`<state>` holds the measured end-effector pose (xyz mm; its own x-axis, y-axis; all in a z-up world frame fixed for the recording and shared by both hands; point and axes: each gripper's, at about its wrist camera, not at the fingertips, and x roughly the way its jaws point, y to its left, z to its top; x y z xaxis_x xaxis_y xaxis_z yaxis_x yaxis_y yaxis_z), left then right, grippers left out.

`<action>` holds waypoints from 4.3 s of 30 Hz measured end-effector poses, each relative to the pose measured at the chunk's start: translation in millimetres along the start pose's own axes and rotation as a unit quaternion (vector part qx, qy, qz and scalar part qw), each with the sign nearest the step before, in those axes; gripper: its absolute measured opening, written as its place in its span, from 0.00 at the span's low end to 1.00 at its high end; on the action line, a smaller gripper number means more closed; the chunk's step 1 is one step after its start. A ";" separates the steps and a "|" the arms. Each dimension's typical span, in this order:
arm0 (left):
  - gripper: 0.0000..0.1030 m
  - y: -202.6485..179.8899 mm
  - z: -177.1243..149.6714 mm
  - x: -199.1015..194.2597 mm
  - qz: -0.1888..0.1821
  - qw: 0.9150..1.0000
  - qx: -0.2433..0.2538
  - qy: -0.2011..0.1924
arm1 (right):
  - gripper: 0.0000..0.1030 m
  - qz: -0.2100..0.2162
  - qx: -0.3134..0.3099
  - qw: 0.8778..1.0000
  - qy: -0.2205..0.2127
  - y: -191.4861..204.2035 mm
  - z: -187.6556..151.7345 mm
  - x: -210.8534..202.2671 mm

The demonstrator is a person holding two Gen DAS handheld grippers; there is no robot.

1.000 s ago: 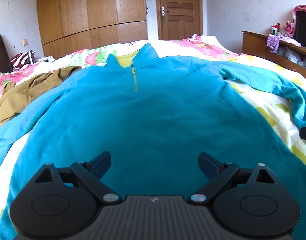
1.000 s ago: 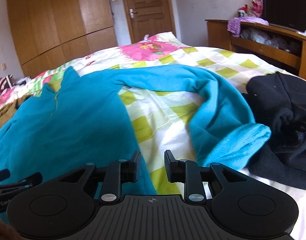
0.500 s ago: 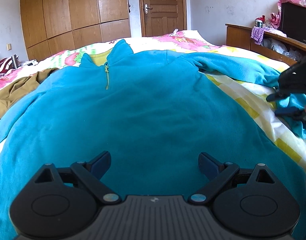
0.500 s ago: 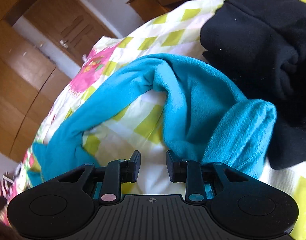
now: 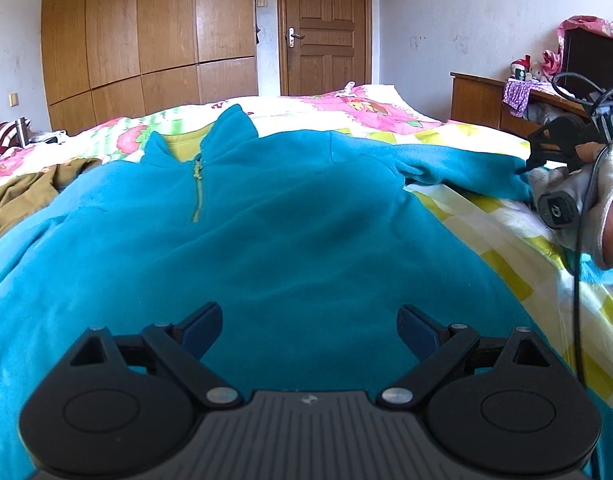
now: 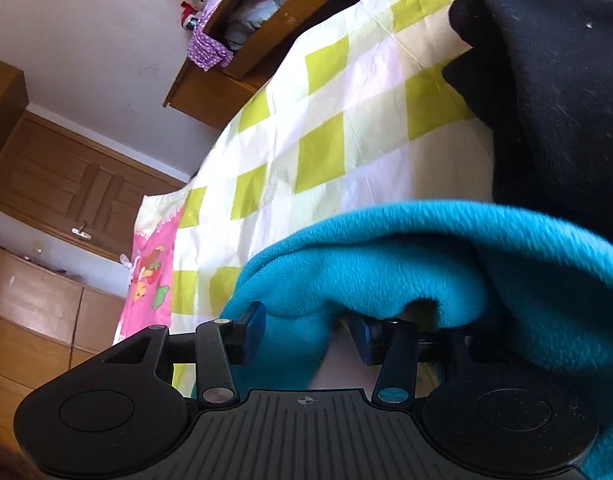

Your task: Fold small clothes

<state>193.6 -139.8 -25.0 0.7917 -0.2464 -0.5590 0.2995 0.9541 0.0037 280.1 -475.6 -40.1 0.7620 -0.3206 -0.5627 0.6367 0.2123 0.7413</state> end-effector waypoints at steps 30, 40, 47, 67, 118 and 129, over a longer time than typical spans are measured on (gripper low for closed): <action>1.00 127.0 -54.0 -67.6 0.021 0.997 -0.077 -0.023 | 0.20 0.228 -0.837 0.495 -0.045 90.4 -328.1 -150.2; 1.00 135.9 -54.8 -69.7 0.017 0.995 -0.097 -0.031 | 0.43 0.220 -0.874 0.426 -0.078 85.6 -299.9 -159.3; 1.00 129.3 -56.4 -61.8 0.027 0.997 -0.072 -0.024 | 0.08 0.154 -0.870 0.468 0.013 136.6 -315.7 -113.4; 1.00 142.5 -56.8 -63.0 0.027 0.993 -0.110 -0.025 | 0.21 0.125 -0.917 0.368 0.092 63.9 -279.1 -168.2; 1.00 154.5 -57.4 -70.6 0.047 0.989 -0.130 -0.052 | 0.46 0.229 -0.713 0.628 0.212 193.9 -375.3 -117.5; 1.00 151.2 -58.0 -67.3 0.048 0.991 -0.119 -0.048 | 0.11 0.095 -0.551 0.770 0.307 219.9 -394.6 -41.9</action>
<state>154.8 30.9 -34.9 0.8611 -0.1572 -0.4835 0.0963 0.9842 -0.1485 434.8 -51.1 2.1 0.5511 0.2378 -0.7998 -0.0370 0.9646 0.2613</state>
